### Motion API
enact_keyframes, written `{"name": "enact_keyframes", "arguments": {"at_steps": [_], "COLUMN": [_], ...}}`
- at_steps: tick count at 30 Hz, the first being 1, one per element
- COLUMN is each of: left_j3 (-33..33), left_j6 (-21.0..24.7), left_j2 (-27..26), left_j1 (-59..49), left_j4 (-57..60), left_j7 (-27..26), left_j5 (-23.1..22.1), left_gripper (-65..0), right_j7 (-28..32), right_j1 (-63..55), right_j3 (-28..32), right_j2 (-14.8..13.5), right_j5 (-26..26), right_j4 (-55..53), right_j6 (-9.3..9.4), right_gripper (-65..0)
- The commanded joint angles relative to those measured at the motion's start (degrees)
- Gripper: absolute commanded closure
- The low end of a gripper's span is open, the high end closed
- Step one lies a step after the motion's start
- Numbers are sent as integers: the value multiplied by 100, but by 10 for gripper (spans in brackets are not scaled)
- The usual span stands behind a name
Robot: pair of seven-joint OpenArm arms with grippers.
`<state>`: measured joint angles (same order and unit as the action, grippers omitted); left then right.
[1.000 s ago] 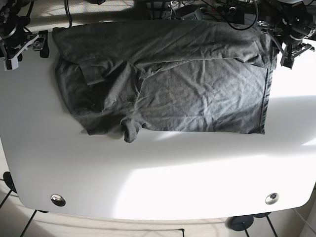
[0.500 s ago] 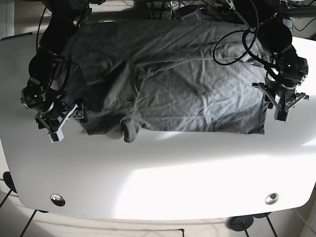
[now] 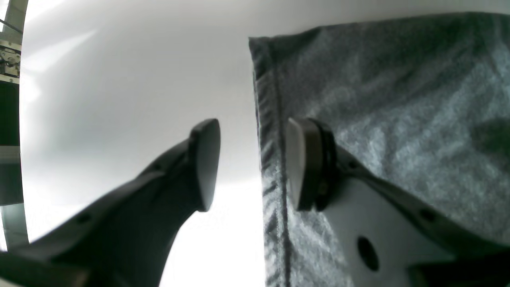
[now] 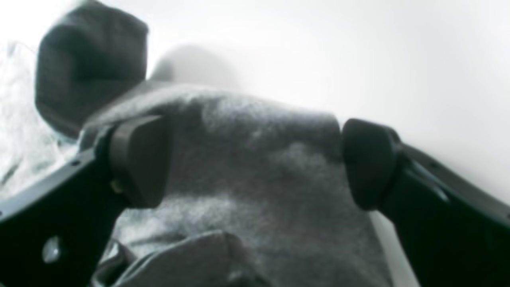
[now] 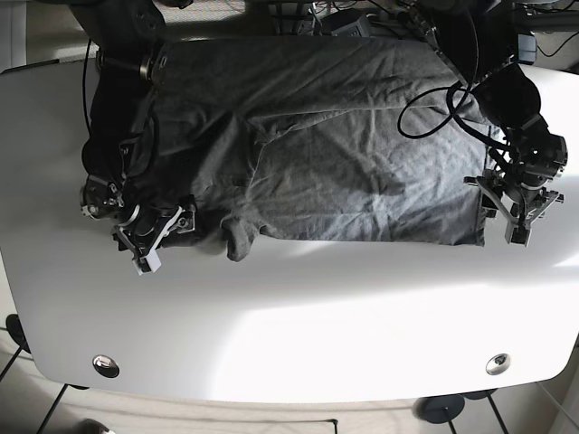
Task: Fold the T-shirt properly
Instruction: 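Grasp the shirt's hem corners with both grippers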
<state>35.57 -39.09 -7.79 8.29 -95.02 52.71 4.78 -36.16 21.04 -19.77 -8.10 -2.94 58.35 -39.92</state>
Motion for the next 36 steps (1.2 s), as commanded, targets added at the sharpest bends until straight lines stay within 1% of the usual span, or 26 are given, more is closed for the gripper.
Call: {"name": "enact_keyframes", "arguments": {"at_steps": [1,2,4,5,6,7,9,11,14,16,18,19,21,22,23,24,25,26,27,28,30,33,34,36], "left_j3": [-19,-19,-36,-36,-19,-10,-10,-10,-28,-45,-115,-230,-511,-643,-801,-863,-889,-889,-898,-898,-889,-889,-889,-880], "left_j6": [459,687,1083,1276,1364,1452,1470,1470,1461,1452,1320,1153,1074,1056,1056,1083,1092,1092,1092,1092,1056,1056,1048,1048], "left_j2": [-78,-78,-78,-87,-96,-201,-394,-412,-447,-509,-544,-711,-931,-948,-992,-983,-983,-975,-975,-975,-992,-1194,-1221,-1230], "left_j1": [203,230,327,494,608,775,1030,1232,1346,1382,1469,1478,1505,1505,1478,1469,1469,1478,1478,1478,1505,1628,1654,1654], "left_j4": [-58,-58,56,285,505,883,1568,2017,2650,3019,3353,3643,4197,4302,4294,4294,4302,4311,4311,4311,4285,4083,3942,3590], "left_j7": [-124,-124,-124,-124,-132,-132,-159,-185,-616,-713,-695,-704,-721,-721,-730,-739,-765,-853,-1064,-1187,-1249,-1249,-1214,-959], "left_j5": [-51,-69,-78,-78,-78,-69,-86,-86,-86,-174,-552,-860,-1308,-1467,-1642,-1686,-1669,-1660,-1669,-1669,-1695,-1704,-1704,-1713], "left_gripper": [-360,-386,-419,-436,-446,-454,-454,-454,-471,-479,-476,-474,-469,-464,-415,-358,-281,-187,-49,0,0,0,0,0], "right_j7": [87,87,87,87,87,87,87,87,87,87,87,87,87,87,87,87,87,87,87,87,87,78,60,-19], "right_j1": [37,28,19,19,19,37,55,55,55,55,46,37,37,46,46,55,55,72,142,169,301,547,652,731], "right_j3": [3,3,3,3,3,3,3,3,-23,-23,-23,-32,-32,-32,-32,-32,-32,-32,-32,-32,-32,-32,-32,-41], "right_j2": [-47,-39,-39,-39,-39,-39,-39,-39,-39,-30,-30,-30,-30,-30,-30,-30,-30,-30,-30,-30,-30,-39,-47,-74], "right_j5": [-36,-36,-36,-36,-36,-36,-36,-36,-36,-36,-36,-44,-44,-44,-44,-44,-44,-44,-44,-44,-44,-44,-44,-44], "right_j4": [69,69,69,69,69,69,86,113,104,113,113,113,113,121,121,121,121,121,121,121,121,121,121,227], "right_j6": [-8,-8,-8,-8,-8,-8,-8,-8,-8,-8,-8,-8,-8,-8,-8,-8,-8,-8,-8,-8,-8,-8,-8,-8], "right_gripper": [-537,-460,-282,-162,-94,-49,-48,-48,-48,-44,-44,-43,-43,-41,-41,-40,-27,-17,-17,-17,-17,-17,-17,-17]}}
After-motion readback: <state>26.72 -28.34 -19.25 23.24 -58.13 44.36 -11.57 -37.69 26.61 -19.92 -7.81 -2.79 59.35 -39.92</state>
